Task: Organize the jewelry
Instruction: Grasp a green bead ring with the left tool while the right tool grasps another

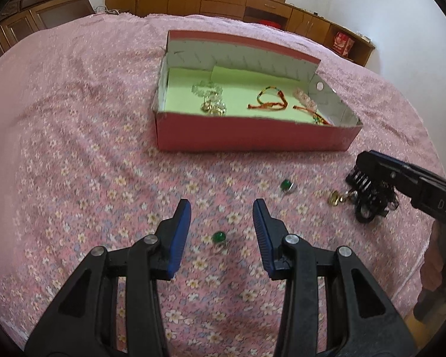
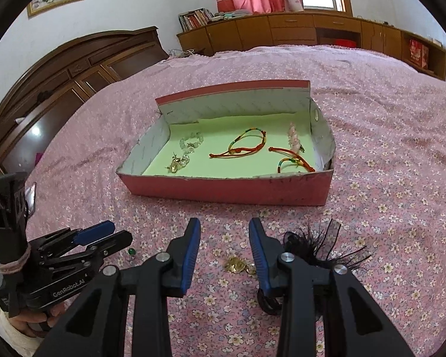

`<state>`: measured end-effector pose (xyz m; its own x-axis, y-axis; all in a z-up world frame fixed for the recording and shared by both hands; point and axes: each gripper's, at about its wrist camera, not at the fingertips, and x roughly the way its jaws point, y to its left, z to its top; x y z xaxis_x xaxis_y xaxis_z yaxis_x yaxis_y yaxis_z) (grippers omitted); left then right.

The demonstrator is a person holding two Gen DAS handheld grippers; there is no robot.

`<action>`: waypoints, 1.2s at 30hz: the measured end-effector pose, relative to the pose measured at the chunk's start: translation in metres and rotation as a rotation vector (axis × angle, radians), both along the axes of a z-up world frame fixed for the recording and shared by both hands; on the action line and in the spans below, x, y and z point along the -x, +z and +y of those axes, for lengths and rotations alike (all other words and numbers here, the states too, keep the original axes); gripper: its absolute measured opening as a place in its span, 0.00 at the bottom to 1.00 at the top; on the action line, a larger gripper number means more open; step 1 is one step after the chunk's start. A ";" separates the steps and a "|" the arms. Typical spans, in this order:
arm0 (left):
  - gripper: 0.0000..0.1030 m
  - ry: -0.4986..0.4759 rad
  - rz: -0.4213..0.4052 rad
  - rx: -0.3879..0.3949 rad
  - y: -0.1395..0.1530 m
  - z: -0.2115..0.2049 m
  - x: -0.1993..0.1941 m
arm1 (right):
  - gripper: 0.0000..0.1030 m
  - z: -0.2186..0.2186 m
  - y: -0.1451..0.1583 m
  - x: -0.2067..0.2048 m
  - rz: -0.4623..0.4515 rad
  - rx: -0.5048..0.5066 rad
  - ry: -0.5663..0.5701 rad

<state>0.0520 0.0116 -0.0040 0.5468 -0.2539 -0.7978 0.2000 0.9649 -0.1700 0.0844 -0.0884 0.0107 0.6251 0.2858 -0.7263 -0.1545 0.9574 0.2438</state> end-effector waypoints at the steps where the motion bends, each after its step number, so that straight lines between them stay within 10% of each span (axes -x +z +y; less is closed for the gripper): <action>1: 0.33 -0.001 0.004 -0.003 -0.002 0.000 0.001 | 0.35 0.001 0.000 0.001 -0.005 0.007 0.002; 11: 0.32 -0.030 0.027 -0.010 -0.018 -0.007 0.002 | 0.36 0.005 -0.005 0.003 0.001 0.006 0.014; 22: 0.06 -0.038 0.045 -0.016 -0.032 -0.008 0.002 | 0.35 0.008 -0.008 0.002 0.008 -0.002 0.023; 36: 0.05 0.024 0.006 0.014 -0.013 0.022 0.006 | 0.35 0.036 -0.023 -0.005 0.045 -0.007 0.089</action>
